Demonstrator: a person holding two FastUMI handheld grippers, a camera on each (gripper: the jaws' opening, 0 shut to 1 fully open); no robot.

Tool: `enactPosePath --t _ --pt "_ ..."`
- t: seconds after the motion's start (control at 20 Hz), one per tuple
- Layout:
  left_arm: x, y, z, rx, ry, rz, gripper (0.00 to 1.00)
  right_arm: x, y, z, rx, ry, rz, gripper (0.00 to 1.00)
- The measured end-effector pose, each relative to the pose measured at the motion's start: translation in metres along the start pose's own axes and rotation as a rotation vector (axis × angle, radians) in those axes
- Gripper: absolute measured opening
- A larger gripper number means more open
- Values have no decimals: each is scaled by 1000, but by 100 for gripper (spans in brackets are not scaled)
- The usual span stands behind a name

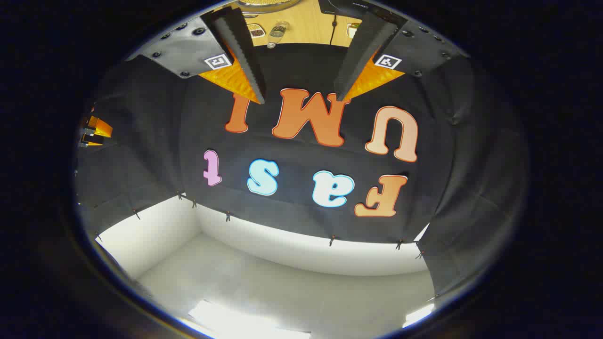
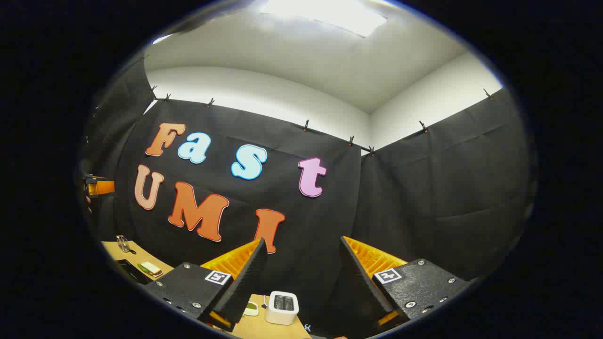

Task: First push the handle of the pot to place it horizontally, then grasp the pot with both hands and set it on the induction cooktop.

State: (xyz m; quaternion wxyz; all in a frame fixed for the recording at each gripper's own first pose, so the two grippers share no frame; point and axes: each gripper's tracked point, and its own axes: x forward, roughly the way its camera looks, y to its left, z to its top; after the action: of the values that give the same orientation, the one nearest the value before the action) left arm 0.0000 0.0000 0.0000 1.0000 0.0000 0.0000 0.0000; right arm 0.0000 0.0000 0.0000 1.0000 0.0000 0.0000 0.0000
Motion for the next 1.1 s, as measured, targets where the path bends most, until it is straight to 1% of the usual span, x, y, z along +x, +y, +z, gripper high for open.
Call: enactPosePath --t 0.05,0.1,0.15,0.3,0.35,0.4,0.45,0.5,0.6,0.7,0.8,0.9,1.0,1.1 --pt "-3 -8 5 1 -13 1 94 1 -9 -3 -2 -6 2 93" --pt "-5 -17 10 -2 -27 7 97 0 -20 -6 -2 -10 4 95" --pt "-7 -26 16 -4 -39 10 94 -1 -29 -9 2 -10 5 95" --pt "-9 -53 27 8 -64 18 94 0 -48 -23 35 -8 22 95" --pt "-12 -61 26 20 -63 19 92 2 -55 -26 45 -15 23 97" --pt "-13 -69 27 34 -63 27 97 3 -61 -28 53 -19 27 95" --pt "-16 -74 30 47 -75 42 98 4 -64 -30 68 -24 35 95" --pt "-19 -79 33 55 -91 58 95 5 -66 -33 85 -26 47 95" --pt "-22 -91 34 53 -113 96 95 7 -66 -44 113 -26 75 95" --pt "-27 -102 30 47 -115 123 98 7 -62 -64 128 1 106 95" --pt "-32 -113 25 50 -93 116 92 7 -61 -77 136 30 124 95" --pt "-33 -123 30 35 -89 80 94 9 -61 -81 151 42 130 95" --pt "-31 -111 33 23 -92 90 94 6 -50 -80 160 33 150 96" --pt "-29 -101 19 2 -56 101 94 9 -50 -80 151 26 132 95"
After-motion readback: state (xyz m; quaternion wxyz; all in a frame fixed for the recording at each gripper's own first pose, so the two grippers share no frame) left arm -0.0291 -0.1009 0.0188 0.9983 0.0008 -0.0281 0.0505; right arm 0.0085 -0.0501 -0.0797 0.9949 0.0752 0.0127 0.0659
